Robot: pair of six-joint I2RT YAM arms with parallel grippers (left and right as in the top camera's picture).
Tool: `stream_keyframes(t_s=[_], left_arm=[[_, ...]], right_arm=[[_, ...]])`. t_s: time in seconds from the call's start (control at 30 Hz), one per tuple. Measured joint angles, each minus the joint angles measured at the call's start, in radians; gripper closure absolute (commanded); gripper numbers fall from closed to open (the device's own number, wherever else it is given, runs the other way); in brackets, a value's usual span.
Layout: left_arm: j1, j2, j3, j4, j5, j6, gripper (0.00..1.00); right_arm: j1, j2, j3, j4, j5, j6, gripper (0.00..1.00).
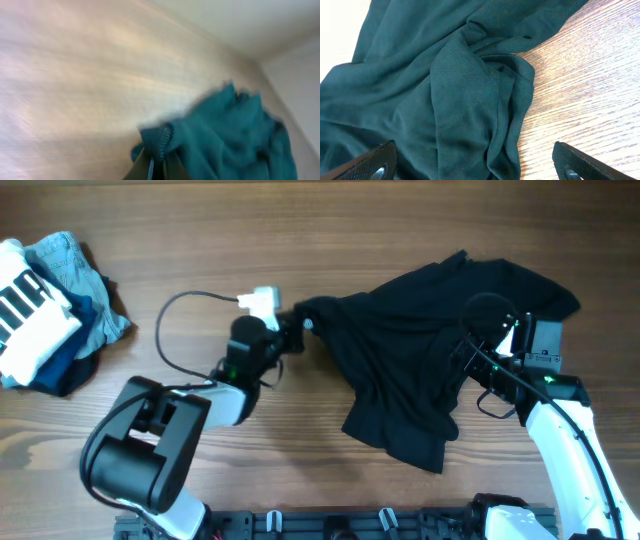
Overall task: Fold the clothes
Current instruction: 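Grasp the left side of the black t-shirt with the left gripper, then pull the shirt apart with both grippers to stretch it flat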
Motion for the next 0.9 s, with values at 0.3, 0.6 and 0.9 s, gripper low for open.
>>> stream_keyframes(t_s=[0.3,0.6,0.9], left_arm=[[0.343,-0.136,0.304,-0.428,0.061,-0.018,0.0],[0.276,-0.121,0.296,-1.474,0.156,-0.026,0.0],[0.275,-0.135,0.275,-1.505,0.156,-0.04,0.0]], right_arm=[[0.0,0.0,0.0,0.0,0.0,0.0,0.0],[0.0,0.0,0.0,0.0,0.0,-0.004,0.0],[0.0,0.0,0.0,0.0,0.0,-0.004,0.0]])
